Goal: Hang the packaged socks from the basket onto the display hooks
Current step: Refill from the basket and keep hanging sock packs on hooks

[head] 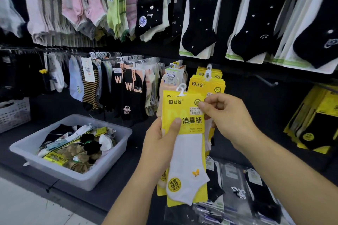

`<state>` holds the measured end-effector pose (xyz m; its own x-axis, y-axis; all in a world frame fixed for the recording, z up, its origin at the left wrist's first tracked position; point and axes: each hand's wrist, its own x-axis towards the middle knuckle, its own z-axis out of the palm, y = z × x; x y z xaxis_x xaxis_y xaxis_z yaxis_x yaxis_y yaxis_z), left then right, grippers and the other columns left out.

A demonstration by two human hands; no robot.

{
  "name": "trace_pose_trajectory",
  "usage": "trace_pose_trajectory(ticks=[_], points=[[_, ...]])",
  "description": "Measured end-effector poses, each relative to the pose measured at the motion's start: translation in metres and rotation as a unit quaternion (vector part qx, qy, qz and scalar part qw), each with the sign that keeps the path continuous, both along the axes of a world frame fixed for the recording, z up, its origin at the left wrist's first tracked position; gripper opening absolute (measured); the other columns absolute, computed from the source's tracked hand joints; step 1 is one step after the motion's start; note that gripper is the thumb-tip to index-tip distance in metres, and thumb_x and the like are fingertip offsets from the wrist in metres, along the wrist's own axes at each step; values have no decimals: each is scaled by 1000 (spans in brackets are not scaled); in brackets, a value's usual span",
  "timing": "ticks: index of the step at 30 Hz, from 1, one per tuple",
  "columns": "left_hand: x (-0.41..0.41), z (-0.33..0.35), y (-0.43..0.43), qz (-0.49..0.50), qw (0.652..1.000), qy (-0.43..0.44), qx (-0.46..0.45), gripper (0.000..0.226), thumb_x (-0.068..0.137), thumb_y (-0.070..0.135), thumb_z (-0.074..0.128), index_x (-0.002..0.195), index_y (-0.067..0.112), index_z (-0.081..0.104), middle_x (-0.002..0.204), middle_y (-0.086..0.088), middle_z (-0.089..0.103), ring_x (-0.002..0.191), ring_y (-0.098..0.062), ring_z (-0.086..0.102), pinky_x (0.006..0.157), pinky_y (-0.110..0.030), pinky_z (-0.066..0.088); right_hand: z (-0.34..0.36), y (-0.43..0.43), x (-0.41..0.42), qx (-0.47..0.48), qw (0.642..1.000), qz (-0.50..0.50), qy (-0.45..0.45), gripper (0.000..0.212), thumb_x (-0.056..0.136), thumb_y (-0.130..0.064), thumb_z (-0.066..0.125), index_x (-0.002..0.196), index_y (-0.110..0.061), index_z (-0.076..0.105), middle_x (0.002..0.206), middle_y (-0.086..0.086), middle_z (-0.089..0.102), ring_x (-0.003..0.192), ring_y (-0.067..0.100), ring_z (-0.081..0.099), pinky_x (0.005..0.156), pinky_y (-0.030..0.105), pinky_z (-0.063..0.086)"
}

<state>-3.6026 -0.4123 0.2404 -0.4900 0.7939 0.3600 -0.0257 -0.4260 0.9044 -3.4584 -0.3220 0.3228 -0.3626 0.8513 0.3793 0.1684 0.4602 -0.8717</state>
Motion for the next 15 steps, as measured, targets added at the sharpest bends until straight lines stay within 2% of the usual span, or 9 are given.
trace_pose_trajectory(ticks=[2, 3, 6, 9, 12, 15], points=[[2, -1, 2, -20, 1000, -20, -5, 25, 98, 51, 55, 106, 42, 77, 113, 2, 81, 104, -20, 79, 83, -36, 63, 0, 1, 2, 21, 1000, -14, -10, 10, 91, -22, 74, 85, -15, 69, 81, 11, 73, 67, 18, 68, 54, 23, 49], [2, -2, 3, -22, 999, -25, -7, 28, 98, 52, 51, 104, 42, 76, 112, 1, 81, 103, -20, 79, 84, -37, 62, 1, 2, 3, 36, 999, -22, -21, 11, 91, -22, 74, 85, -15, 69, 82, 12, 73, 72, 23, 68, 58, 27, 52], [3, -6, 4, 3, 1000, 19, -17, 28, 99, 56, 47, 104, 45, 72, 107, 5, 80, 100, -15, 77, 85, -39, 60, 3, 1, 4, 91, 991, -49, -83, 13, 91, -24, 73, 82, -17, 68, 79, 7, 71, 77, 25, 67, 72, 37, 56], [6, -9, 3, 10, 997, 75, -10, 26, 102, 54, 43, 107, 53, 68, 108, 16, 79, 99, -4, 76, 80, -24, 60, 6, -5, 2, 128, 983, -62, -113, 15, 90, -27, 73, 79, -21, 66, 77, 0, 68, 75, 20, 65, 70, 38, 55], [6, -7, 2, 20, 998, 66, -2, 25, 103, 51, 45, 104, 52, 70, 106, 18, 79, 98, 0, 75, 75, -13, 55, 9, -7, -1, 115, 989, -39, -87, 14, 91, -25, 73, 80, -22, 65, 81, 3, 69, 76, 22, 64, 70, 36, 54], [3, -5, 2, 35, 998, 50, 0, 26, 108, 44, 50, 96, 48, 73, 100, 17, 79, 93, 1, 74, 73, -13, 54, 9, -5, -2, 57, 998, -11, -22, 10, 94, -22, 70, 87, -19, 65, 86, 12, 72, 87, 32, 68, 79, 44, 55]])
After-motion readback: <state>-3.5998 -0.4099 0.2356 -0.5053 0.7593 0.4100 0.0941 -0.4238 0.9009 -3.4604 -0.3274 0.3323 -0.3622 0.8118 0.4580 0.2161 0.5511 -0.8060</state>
